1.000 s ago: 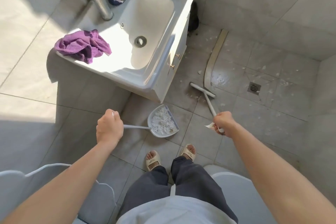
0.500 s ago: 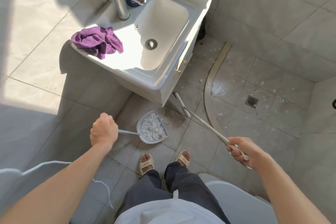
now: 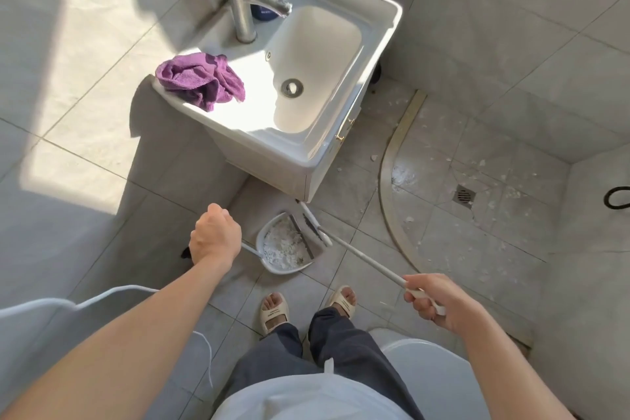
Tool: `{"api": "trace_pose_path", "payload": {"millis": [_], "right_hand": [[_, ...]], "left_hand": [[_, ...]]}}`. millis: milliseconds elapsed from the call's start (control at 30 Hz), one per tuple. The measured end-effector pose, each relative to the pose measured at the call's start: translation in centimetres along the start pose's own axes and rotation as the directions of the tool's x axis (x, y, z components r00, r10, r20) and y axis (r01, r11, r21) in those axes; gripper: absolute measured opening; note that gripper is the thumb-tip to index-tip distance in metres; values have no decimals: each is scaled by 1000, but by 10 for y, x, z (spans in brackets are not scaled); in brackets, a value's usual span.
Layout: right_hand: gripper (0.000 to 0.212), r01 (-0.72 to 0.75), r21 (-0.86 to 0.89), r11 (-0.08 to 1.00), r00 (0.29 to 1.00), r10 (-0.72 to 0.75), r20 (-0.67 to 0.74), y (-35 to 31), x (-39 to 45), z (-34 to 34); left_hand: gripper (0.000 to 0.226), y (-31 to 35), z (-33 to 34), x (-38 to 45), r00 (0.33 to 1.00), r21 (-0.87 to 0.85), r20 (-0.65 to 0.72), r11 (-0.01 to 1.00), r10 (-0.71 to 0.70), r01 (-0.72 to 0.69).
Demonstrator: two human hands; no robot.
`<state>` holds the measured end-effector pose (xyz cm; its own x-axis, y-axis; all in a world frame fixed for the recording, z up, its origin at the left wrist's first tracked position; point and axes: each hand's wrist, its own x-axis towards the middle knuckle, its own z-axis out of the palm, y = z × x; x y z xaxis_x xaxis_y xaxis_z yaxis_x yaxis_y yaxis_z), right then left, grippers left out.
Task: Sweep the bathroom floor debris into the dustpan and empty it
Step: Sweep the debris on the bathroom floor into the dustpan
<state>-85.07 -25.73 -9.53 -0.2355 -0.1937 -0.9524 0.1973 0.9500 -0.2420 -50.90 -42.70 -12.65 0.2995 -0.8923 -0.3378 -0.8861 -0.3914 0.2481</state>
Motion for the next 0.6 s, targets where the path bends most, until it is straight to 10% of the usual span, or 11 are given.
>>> {"api": "trace_pose_path", "payload": {"millis": [333, 600], "right_hand": [[12, 25, -83, 996, 997, -30, -68, 19, 9, 102], [14, -77, 292, 953, 991, 41, 126, 34, -4, 42]], "left_hand": [[28, -21, -5, 1, 1000, -21, -1, 999, 27, -27], [27, -34, -5, -5, 999, -31, -13, 999, 43, -43]]}}
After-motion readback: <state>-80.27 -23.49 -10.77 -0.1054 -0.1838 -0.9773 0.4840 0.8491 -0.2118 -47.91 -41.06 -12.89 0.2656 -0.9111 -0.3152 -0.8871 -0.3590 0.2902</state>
